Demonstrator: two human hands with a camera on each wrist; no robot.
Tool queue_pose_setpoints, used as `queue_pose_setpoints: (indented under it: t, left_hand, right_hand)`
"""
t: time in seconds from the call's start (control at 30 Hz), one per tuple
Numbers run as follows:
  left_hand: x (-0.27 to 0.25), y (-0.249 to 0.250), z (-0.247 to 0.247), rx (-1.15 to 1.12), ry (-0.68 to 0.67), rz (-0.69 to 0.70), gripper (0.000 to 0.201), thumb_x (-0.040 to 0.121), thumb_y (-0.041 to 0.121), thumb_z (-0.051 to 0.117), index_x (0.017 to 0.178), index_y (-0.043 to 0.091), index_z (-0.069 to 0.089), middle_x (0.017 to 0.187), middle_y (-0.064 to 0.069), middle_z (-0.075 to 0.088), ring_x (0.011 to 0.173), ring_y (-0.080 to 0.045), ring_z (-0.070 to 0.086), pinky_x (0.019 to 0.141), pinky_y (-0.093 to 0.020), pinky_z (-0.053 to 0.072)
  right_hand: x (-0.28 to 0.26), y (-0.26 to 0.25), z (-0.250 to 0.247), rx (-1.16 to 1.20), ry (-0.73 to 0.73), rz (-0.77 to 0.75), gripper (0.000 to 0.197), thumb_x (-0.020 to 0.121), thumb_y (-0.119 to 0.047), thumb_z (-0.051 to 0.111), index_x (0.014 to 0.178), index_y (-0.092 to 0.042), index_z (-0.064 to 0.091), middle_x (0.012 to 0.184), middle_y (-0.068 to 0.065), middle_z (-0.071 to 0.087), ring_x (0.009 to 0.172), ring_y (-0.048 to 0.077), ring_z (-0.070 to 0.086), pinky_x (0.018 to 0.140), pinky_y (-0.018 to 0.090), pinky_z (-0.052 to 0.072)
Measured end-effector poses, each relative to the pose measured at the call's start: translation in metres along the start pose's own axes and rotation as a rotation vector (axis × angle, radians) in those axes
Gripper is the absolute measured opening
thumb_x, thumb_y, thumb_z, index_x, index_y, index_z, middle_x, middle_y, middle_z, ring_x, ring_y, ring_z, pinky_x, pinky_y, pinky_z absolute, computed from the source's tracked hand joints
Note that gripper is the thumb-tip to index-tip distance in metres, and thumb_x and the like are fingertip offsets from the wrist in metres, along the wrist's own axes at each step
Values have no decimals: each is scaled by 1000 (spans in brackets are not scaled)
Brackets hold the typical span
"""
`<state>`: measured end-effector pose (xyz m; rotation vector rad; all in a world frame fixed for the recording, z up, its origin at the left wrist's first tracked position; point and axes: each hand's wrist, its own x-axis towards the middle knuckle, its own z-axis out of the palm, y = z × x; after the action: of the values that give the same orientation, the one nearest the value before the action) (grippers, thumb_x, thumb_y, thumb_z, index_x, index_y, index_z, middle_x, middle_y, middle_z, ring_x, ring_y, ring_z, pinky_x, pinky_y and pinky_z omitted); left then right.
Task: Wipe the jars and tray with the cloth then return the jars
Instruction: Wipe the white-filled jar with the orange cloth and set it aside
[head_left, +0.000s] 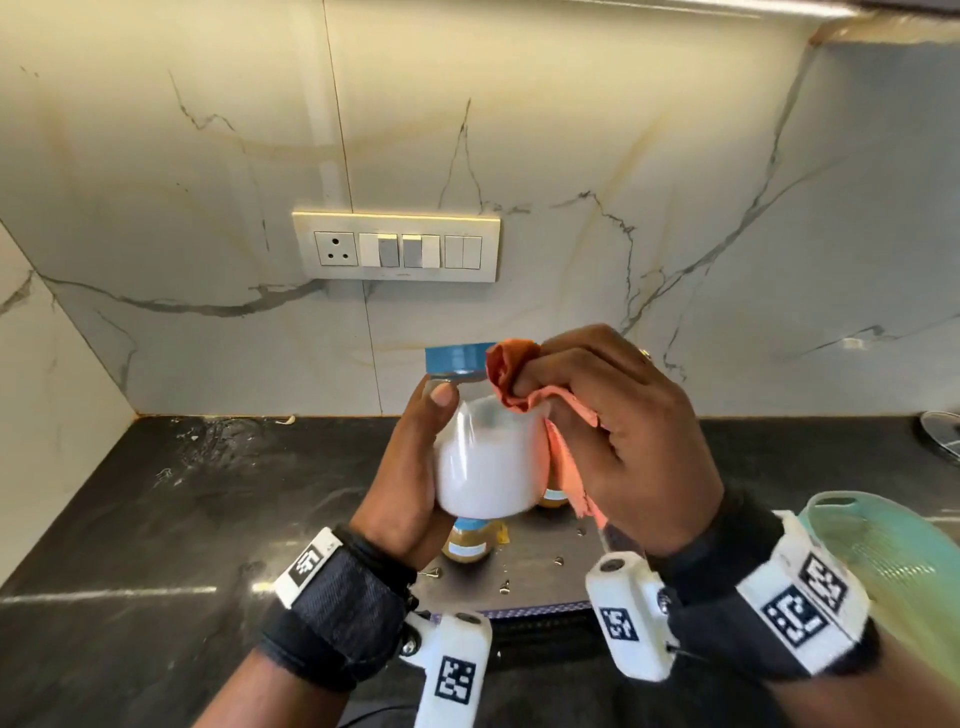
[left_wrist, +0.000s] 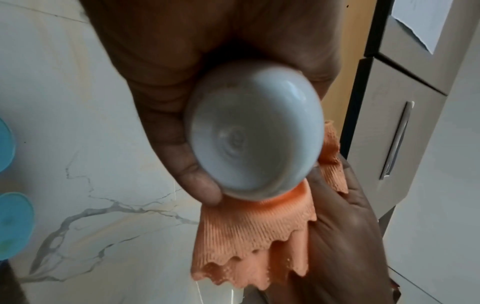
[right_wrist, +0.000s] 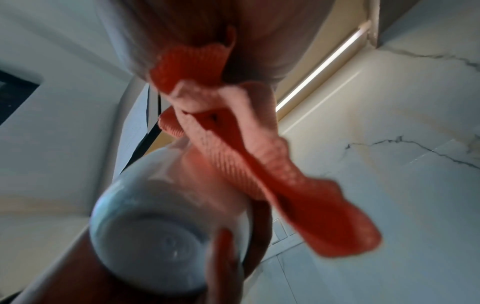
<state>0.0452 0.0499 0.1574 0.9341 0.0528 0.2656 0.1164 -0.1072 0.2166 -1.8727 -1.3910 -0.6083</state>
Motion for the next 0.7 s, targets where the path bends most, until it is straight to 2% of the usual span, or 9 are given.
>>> queue_pose_setpoints:
  t: [0.07, 0.13, 0.23, 0.37, 0.43, 0.5, 0.6, 0.63, 0.7]
  left_hand:
    - [0, 1, 0, -35, -57, -4, 77, 60, 64, 82, 117, 12, 70, 112, -19, 71, 99, -29, 70, 82, -47, 59]
    - [0, 2, -1, -118, -55, -1, 74, 57, 61, 84, 115, 17, 69, 115, -18, 71, 101, -29, 70, 82, -43, 60]
    - [2, 3, -7, -165, 2, 55, 74, 58, 54, 89, 114, 13, 63, 119, -23, 67, 109, -38, 67, 90, -47, 58]
    - [3, -3, -4, 137, 30, 151, 98, 66, 61, 85, 132, -2, 48, 128, -30, 61, 114, -41, 64, 95, -49, 56]
    - [4, -6, -4, 204, 46, 151, 97, 63, 56, 89, 133, 2, 48, 124, -25, 65, 111, -38, 67, 90, -44, 57]
    - [6, -9, -3, 168, 33, 131, 76, 72, 39, 86, 131, 5, 52, 122, -23, 67, 109, -37, 66, 87, -44, 56]
    - [4, -13, 2, 98, -9, 91, 78, 77, 36, 78, 138, -3, 46, 131, -35, 57, 113, -43, 59, 94, -58, 49]
    - [2, -14, 6, 78, -17, 76, 82, 75, 42, 80, 137, -2, 49, 131, -34, 57, 113, -42, 60, 93, -58, 50]
    - [2, -14, 11, 51, -52, 55, 65, 74, 50, 78, 124, 12, 66, 121, -22, 68, 105, -33, 66, 86, -51, 55]
  right_hand:
    - [-2, -4, 1, 18, -4, 4, 21, 91, -6, 51, 98, -8, 71, 105, 8, 63, 99, 22, 61, 88, 28, 48]
    - [-17, -12, 8, -6, -56, -32, 22, 90, -2, 53, 96, -11, 72, 105, 5, 62, 94, 21, 60, 84, 29, 49]
    - [-43, -16, 19, -111, -164, -98, 23, 98, -10, 50, 99, -19, 71, 105, 1, 61, 89, 19, 57, 76, 33, 51]
    - [-52, -20, 25, -174, -221, -129, 46, 109, -30, 25, 105, -21, 70, 108, -1, 61, 90, 18, 59, 76, 34, 56]
    - [-49, -20, 24, -160, -175, -123, 33, 107, -23, 38, 105, -19, 70, 107, 1, 60, 91, 17, 57, 77, 34, 56]
    - [-39, -8, 16, -113, -97, -83, 17, 97, -8, 57, 101, -16, 72, 104, 3, 61, 92, 17, 58, 83, 30, 52]
    - [-10, 13, -2, -78, 10, 25, 21, 89, -6, 52, 95, -11, 71, 102, 6, 62, 95, 16, 59, 90, 18, 45]
    - [-3, 17, -8, -70, 15, 46, 22, 90, -8, 50, 96, -10, 71, 103, 6, 63, 96, 16, 59, 89, 19, 46]
    - [-1, 16, -12, -48, -13, 37, 22, 92, -10, 50, 100, -9, 71, 106, 5, 64, 100, 17, 60, 90, 21, 47]
